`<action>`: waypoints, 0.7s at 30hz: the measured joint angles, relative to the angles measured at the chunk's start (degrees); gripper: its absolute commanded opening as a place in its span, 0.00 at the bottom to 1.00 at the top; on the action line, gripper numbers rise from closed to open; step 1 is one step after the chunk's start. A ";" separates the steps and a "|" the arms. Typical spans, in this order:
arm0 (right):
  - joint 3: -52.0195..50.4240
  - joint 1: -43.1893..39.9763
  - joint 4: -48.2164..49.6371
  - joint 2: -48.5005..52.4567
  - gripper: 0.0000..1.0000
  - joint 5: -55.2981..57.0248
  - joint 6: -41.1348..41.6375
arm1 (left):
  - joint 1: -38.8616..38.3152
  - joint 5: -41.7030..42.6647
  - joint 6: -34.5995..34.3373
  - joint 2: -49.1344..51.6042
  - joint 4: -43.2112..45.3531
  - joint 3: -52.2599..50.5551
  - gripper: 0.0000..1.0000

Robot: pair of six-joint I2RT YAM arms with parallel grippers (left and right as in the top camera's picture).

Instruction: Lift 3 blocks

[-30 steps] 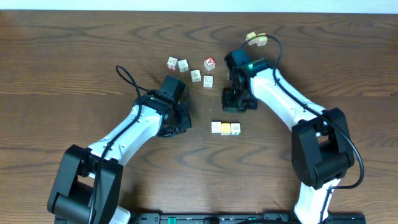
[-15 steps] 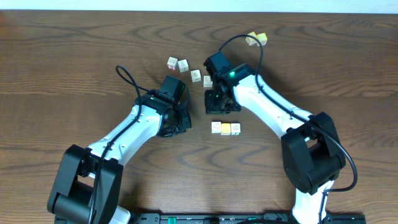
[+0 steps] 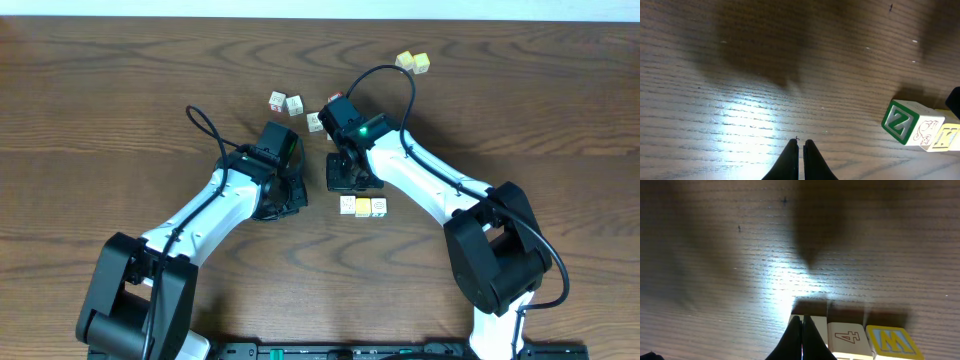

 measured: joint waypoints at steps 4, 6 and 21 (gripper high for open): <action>-1.46 0.00 0.70 0.00 0.01 0.28 0.04 | 0.00 0.00 0.00 0.00 0.00 0.00 0.07; -2.34 0.00 1.46 0.00 0.01 0.48 0.11 | 0.00 0.00 0.00 0.00 0.00 0.00 0.08; -2.80 0.00 1.42 0.00 0.01 0.48 0.17 | 0.00 0.00 0.00 0.00 0.00 0.00 0.07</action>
